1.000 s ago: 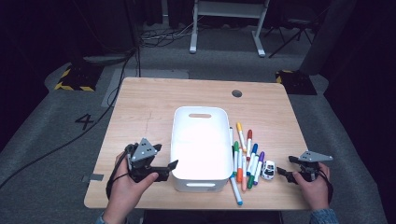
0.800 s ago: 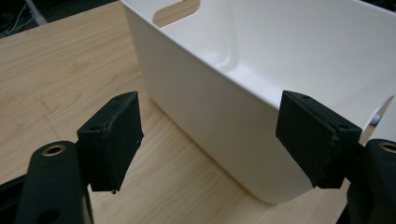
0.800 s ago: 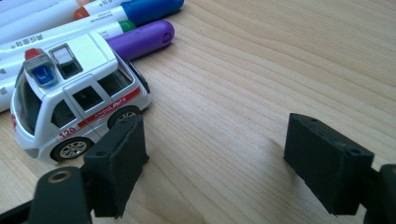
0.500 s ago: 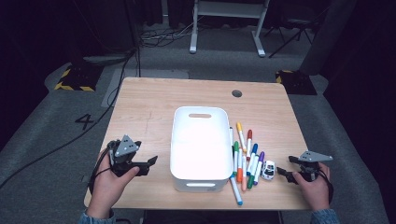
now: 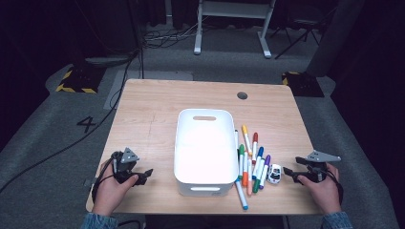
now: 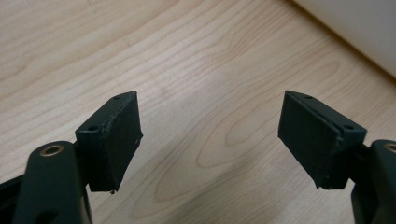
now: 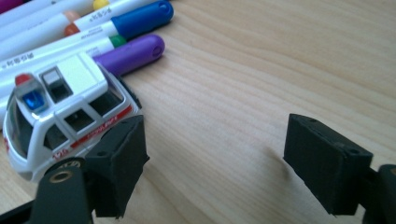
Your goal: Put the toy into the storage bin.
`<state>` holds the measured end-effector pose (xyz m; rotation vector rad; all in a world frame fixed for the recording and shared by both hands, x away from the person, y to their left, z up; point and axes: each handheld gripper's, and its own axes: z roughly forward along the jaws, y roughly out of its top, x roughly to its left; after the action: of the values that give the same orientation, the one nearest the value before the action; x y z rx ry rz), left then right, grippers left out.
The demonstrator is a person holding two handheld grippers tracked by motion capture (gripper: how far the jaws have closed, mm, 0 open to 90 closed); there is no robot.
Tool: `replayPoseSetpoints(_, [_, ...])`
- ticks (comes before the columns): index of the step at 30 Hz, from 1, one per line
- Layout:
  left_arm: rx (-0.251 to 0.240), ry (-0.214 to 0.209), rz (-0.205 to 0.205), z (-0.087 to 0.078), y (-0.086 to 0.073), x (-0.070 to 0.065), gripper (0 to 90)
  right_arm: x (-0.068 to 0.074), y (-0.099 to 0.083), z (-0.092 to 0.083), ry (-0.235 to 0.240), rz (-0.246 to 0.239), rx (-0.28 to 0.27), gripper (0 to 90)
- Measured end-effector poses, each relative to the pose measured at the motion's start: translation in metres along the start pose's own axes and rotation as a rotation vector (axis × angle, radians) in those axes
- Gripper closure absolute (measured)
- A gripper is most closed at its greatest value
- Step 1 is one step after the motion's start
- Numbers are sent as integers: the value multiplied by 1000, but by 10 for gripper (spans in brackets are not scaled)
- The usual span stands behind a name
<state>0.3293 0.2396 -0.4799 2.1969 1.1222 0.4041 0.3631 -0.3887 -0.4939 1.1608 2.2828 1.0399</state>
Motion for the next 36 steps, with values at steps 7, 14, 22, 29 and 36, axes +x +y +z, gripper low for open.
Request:
replayPoseSetpoints(7, [8,-5,-6,11,-17,4,201,-1,20,-2,18,0,-8,394])
replayPoseSetpoints(14, [-38,-20,-5,11,-24,8,176,3,46,4,56,-36,2,508])
replayPoseSetpoints(22, [-38,-15,-4,11,-24,8,172,10,75,13,70,-96,5,599])
replayPoseSetpoints(29, [-37,-15,-5,11,-24,8,170,17,99,24,90,-109,17,593])
replayPoseSetpoints(36, [-40,-13,-5,11,-24,8,169,21,117,48,105,-72,106,613])
